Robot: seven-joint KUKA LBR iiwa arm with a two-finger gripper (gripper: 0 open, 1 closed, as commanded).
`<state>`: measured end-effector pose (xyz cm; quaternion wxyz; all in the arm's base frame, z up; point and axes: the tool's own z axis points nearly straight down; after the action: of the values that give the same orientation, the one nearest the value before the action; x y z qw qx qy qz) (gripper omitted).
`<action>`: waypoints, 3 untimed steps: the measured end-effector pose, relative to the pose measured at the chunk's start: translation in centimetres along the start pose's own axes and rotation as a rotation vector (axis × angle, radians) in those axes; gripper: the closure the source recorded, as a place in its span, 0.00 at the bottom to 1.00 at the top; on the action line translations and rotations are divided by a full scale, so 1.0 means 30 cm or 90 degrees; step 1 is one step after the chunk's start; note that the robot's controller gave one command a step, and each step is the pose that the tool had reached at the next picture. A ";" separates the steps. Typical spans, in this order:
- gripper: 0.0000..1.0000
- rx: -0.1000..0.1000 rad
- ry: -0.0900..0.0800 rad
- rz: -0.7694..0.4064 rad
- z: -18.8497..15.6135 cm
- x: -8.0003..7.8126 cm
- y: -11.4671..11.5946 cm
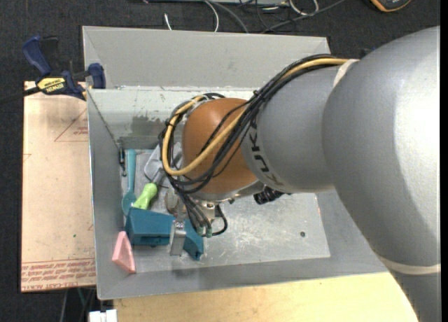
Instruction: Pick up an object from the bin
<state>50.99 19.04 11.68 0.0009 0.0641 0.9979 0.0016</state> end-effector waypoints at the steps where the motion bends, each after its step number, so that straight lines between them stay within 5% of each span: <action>1: 0.00 0.001 0.002 0.017 0.187 0.003 -0.011; 2: 0.00 -0.001 -0.001 0.173 0.053 0.002 0.005; 3: 0.00 0.001 0.003 0.045 0.172 0.005 -0.007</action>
Offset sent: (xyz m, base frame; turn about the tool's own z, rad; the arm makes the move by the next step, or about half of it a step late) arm -0.0005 0.0012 -0.0168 0.2750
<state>50.83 18.88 6.51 -0.0015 0.0992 0.9951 0.0012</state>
